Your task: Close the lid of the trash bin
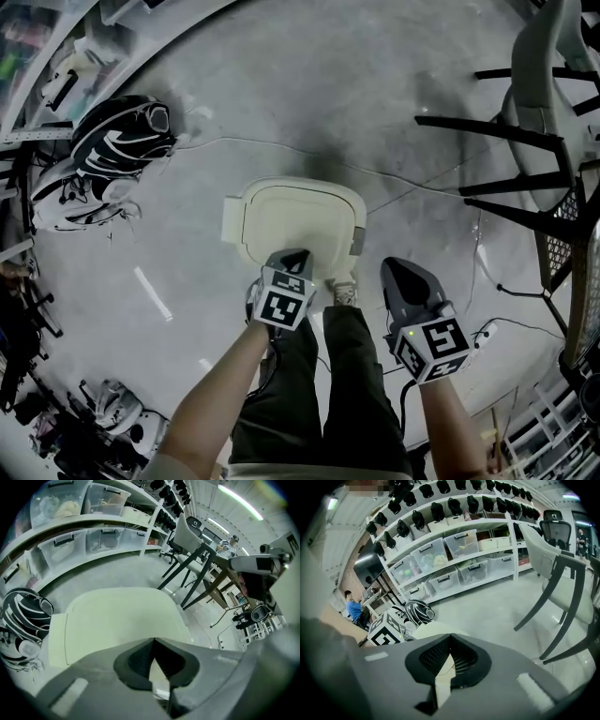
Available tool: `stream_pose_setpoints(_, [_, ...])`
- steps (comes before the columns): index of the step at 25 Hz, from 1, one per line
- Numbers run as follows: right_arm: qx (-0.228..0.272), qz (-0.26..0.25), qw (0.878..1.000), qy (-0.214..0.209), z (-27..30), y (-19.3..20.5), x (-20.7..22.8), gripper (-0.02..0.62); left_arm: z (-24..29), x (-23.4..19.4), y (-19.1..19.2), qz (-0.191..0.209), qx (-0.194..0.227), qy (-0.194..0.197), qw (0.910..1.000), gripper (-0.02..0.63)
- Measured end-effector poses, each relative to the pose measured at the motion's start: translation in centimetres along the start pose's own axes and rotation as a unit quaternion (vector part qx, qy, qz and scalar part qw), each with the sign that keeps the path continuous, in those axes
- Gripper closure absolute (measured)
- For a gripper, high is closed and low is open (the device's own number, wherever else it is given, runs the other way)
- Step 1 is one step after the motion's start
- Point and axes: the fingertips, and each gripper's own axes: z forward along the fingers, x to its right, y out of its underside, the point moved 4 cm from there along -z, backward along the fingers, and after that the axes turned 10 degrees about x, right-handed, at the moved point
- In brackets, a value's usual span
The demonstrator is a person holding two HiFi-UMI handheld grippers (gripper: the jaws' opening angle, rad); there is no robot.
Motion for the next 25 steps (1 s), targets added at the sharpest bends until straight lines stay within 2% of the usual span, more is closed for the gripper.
stream_pose_setpoints(4, [0.0,0.016,1.0,0.006,0.7,1.4,1.2,0.592,0.8,-0.2,0.2,-0.009,-0.01,0.009,0.9999,0.603])
stream_pose_setpoints(6, [-0.004,0.024,1.0,0.008,0.8,1.8,1.5,0.592,0.6,-0.3,-0.1,0.006,-0.009,0.003,0.9999,0.603])
stream_pose_setpoints(8, [-0.006,0.023,1.0,0.01,0.6,1.6,1.4,0.592,-0.1,-0.3,-0.7,0.022,0.0,-0.005,0.9997,0.603])
stream_pose_setpoints(11, [-0.008,0.019,1.0,0.01,-0.1,-0.1,0.5,0.592,-2.2,-0.7,-2.2,0.017,0.015,-0.016,0.9996,0.603])
stream_pose_setpoints(16, [-0.016,-0.006,1.0,-0.018,-2.8,-6.0,-3.2,0.592,-9.1,-0.5,-7.4,0.044,0.061,-0.047,0.9961,0.603])
stream_pose_setpoints(21, [0.022,-0.024,0.999,-0.044,-6.8,-14.1,-7.2,0.592,-17.4,1.5,-14.6,0.056,0.124,-0.054,0.9893,0.603])
stream_pose_setpoints(25, [0.065,-0.042,0.995,-0.064,-10.9,-20.5,-10.6,0.592,-25.0,3.7,-20.3,0.072,0.187,-0.062,0.9777,0.603])
